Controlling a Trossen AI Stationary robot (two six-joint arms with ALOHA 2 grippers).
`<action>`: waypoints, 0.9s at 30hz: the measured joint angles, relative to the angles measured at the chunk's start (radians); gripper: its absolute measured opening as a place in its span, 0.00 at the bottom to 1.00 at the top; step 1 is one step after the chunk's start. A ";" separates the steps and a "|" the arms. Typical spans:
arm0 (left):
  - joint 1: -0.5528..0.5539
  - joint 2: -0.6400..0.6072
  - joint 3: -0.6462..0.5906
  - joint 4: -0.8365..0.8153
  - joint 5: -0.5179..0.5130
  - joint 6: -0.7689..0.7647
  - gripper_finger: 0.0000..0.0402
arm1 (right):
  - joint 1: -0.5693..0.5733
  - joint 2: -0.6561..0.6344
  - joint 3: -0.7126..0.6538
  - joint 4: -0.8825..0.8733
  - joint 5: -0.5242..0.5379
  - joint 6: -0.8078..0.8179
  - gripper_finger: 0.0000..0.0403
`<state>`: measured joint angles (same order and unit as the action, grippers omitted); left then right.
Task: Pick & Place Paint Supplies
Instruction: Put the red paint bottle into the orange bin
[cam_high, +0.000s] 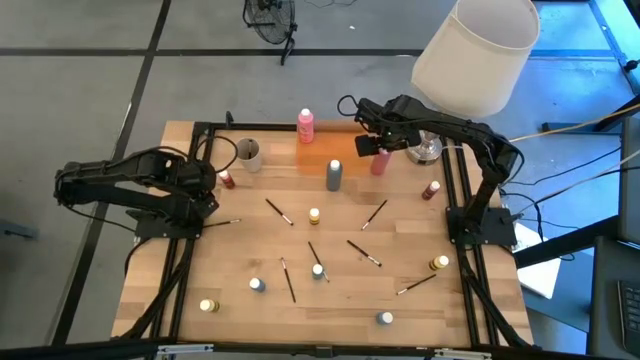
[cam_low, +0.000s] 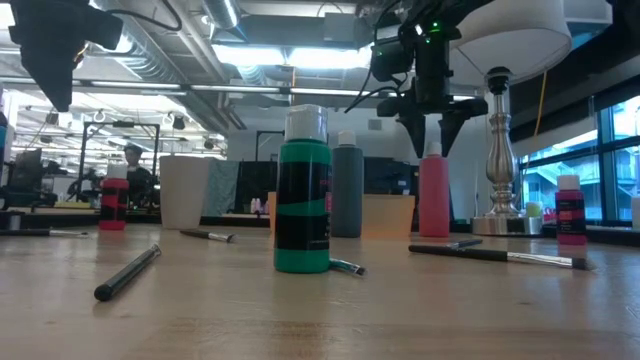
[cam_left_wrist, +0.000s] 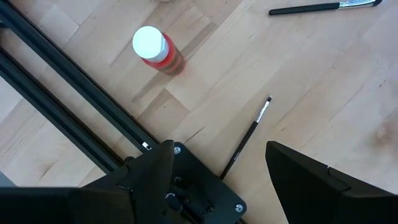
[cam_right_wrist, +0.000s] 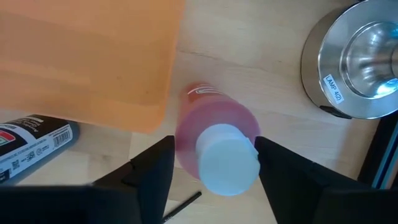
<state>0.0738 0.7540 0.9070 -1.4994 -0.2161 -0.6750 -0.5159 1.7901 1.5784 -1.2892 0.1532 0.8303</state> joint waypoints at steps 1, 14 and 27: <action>0.000 0.000 0.000 0.000 0.000 0.000 0.62 | 0.000 0.000 0.000 0.000 0.000 0.000 0.54; 0.000 0.000 0.000 0.006 0.000 -0.027 0.62 | 0.000 0.000 0.001 0.039 0.000 0.005 0.40; 0.000 0.000 0.000 0.011 0.001 -0.038 0.62 | -0.001 -0.002 0.002 0.019 -0.008 0.011 0.30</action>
<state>0.0738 0.7544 0.9070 -1.4883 -0.2150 -0.7127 -0.5167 1.7885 1.5803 -1.2707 0.1455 0.8417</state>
